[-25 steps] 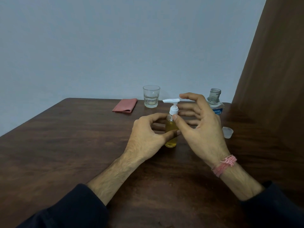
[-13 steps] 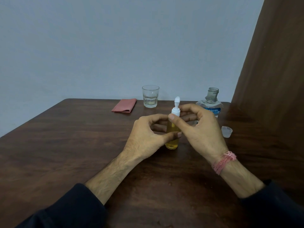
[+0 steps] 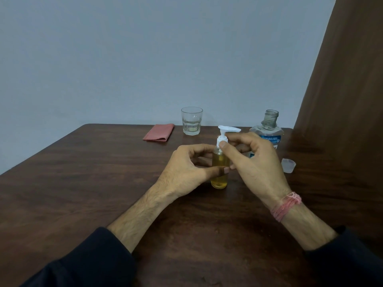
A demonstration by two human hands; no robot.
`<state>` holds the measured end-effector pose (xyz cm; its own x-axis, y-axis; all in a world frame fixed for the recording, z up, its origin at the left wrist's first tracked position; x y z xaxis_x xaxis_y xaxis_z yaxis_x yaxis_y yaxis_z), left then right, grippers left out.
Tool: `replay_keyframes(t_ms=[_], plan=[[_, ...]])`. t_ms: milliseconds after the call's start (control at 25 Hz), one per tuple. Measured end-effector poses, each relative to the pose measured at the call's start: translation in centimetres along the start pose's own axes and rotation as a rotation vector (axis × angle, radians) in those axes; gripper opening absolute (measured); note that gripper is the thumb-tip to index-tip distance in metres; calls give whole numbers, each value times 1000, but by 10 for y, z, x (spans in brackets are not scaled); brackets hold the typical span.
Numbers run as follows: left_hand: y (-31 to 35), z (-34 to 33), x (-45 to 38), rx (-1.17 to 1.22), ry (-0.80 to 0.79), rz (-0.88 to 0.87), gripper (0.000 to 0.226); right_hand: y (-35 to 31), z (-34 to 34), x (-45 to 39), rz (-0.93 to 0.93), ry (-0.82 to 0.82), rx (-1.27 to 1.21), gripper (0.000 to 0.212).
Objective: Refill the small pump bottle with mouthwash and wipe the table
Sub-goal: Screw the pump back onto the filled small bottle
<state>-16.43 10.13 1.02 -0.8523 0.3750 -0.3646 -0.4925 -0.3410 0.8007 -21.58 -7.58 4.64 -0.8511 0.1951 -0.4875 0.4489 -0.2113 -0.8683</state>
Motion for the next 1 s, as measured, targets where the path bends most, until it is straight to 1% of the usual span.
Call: replay_keyframes(t_ms=[120,200,240,360,400,520,600,680,760,840,880,1000], plan=[[1,0,1,16,-36,-19,35,1,3,0,-7,48,-9,35],[4,-2,1,52,-99,-32,29,3,2,0,-30,31,-25,45],[4,-3,1,70,-123,-33,29,4,0,0,-30,2,-39,44],[4,-4,0,105,-152,-22,34,2,-4,-1,-5,-72,-132,20],[4,-4,0,98,-148,-21,33,2,-4,-1,16,-80,-139,17],[4,-1,0,64,-109,-15,32,2,-3,-2,71,-22,-95,12],[2,1,-1,42,-79,-4,35,2,-1,-3,85,27,-105,13],[1,1,-1,36,-79,-12,38,4,1,-3,83,35,-120,14],[0,0,-1,36,-93,-18,38,6,0,-4,42,4,-111,16],[-1,1,-2,34,-103,-20,37,9,-4,-5,-21,-55,-97,29],[-1,2,-2,24,-95,-16,37,9,-5,-5,-30,-60,-97,32],[-2,1,-1,-41,-31,-14,38,7,-5,-3,-10,8,-131,26]])
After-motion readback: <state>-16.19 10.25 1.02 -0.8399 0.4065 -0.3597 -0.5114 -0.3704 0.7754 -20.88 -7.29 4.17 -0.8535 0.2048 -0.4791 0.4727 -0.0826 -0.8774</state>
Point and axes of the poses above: each hand's wrist, its own x-axis away from the middle knuckle, its own z-axis out of the back of the hand, y = z × x, the point moved 5 cm from there along -x, towards the middle knuckle, and after that the axes turned 11 degrees about -x, right-handed, at the moved point
